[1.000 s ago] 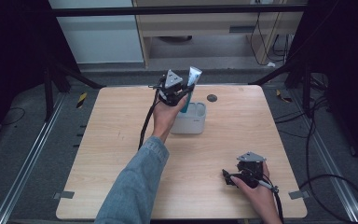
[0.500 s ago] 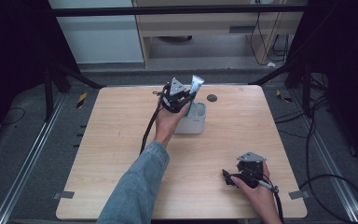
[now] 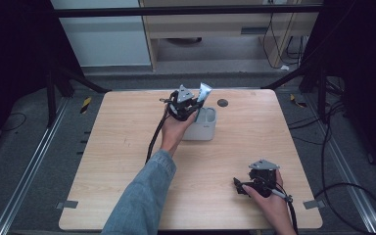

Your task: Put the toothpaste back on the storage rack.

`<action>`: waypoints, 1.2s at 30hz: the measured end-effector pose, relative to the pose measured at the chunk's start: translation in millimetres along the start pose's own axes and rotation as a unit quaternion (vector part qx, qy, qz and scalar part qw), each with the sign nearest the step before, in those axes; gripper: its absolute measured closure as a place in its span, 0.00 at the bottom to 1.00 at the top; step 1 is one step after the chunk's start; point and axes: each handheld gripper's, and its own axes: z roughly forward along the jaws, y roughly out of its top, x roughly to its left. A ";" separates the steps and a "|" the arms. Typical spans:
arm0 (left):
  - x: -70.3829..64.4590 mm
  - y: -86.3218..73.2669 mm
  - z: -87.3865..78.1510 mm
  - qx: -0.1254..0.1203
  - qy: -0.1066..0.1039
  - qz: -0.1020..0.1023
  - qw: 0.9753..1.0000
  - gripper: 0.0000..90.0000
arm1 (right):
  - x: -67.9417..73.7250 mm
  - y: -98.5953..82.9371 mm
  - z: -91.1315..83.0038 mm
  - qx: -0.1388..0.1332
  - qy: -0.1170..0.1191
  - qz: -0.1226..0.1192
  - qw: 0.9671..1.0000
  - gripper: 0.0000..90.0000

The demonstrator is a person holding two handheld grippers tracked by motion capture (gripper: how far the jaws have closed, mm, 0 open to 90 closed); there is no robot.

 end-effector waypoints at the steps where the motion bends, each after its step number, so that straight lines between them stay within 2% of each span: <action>1: 0.3 -0.6 0.0 0.000 0.000 0.000 1.000 0.87 | 0.0 0.0 0.0 0.000 0.000 0.000 1.000 0.01; 7: 1.7 -4.7 0.8 0.008 -0.006 -0.006 1.000 0.87 | 0.0 0.0 0.0 0.000 0.000 0.000 1.000 0.01; 19: 1.1 -9.7 1.8 0.021 -0.008 -0.002 1.000 0.87 | 0.1 0.0 -0.2 0.001 0.000 0.001 1.000 0.01; 36: 0.2 -11.6 1.0 0.032 -0.008 -0.007 0.999 0.87 | 0.1 0.0 -0.2 0.001 0.000 0.000 1.000 0.01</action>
